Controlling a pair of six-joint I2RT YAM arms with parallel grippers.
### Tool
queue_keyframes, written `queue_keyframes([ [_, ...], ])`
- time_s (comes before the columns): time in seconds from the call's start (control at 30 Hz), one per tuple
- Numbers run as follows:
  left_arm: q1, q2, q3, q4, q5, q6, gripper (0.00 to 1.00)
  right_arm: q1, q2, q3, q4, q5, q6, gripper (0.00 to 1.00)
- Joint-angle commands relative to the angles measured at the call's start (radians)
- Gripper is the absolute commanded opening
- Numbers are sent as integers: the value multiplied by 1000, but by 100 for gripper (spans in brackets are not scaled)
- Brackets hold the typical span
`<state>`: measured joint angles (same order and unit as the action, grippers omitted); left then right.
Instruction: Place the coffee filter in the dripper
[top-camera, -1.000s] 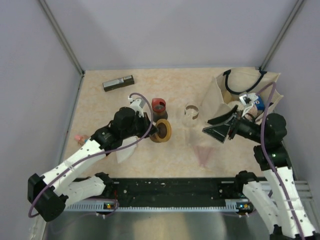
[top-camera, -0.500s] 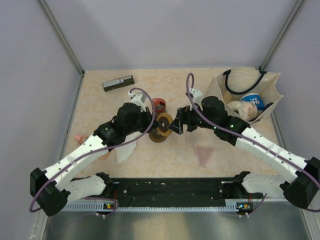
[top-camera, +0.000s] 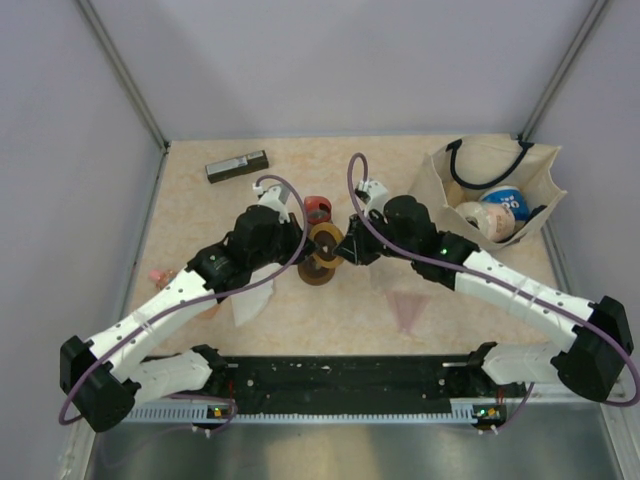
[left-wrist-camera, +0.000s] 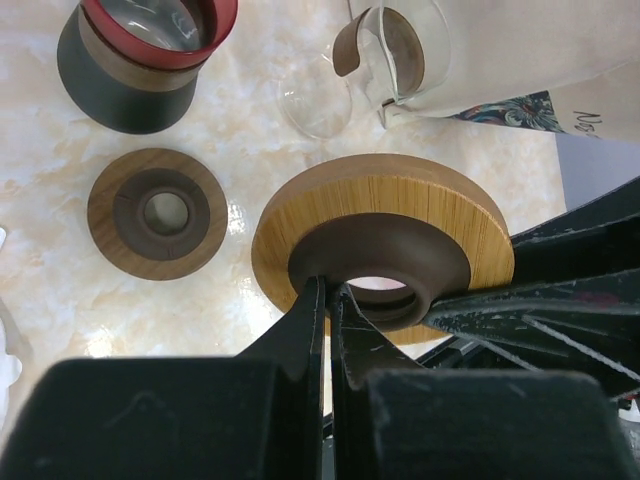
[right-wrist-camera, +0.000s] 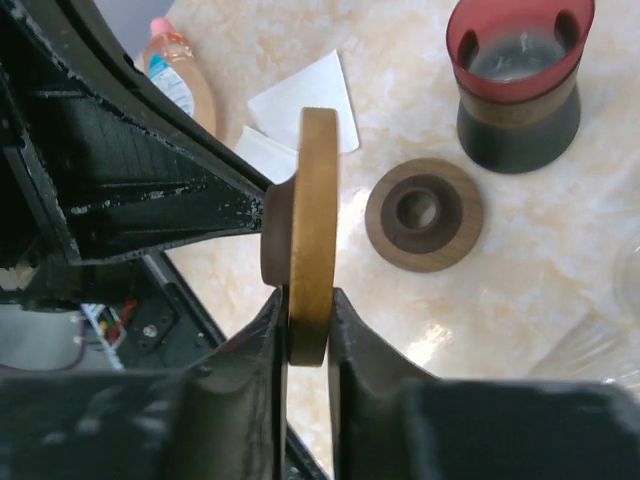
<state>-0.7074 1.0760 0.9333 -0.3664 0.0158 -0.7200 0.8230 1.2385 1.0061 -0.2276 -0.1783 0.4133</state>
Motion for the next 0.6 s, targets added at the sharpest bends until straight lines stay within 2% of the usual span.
queue_keyframes([
  [0.0,-4,-16,50,50,-7,-25,0,16,-20,26,103,-7,-71,9],
  [0.03,-4,-21,55,37,-5,-32,8,16,-30,23,105,-4,-102,6],
  [0.1,-3,-40,62,12,-7,-32,39,18,-60,11,119,19,-207,4],
  [0.13,-3,-51,67,-6,-45,-41,59,18,-80,-4,135,31,-275,3],
  [0.23,-3,-102,61,-45,-80,-91,94,18,-155,-73,207,83,-506,2],
  [0.27,-3,-120,62,-71,-91,-102,99,16,-181,-108,247,86,-606,1],
  [0.43,5,-166,120,-196,-82,-156,99,27,-269,-260,411,80,-1058,0],
  [0.57,11,-163,159,-220,-37,-197,99,102,-272,-305,513,158,-1315,0],
])
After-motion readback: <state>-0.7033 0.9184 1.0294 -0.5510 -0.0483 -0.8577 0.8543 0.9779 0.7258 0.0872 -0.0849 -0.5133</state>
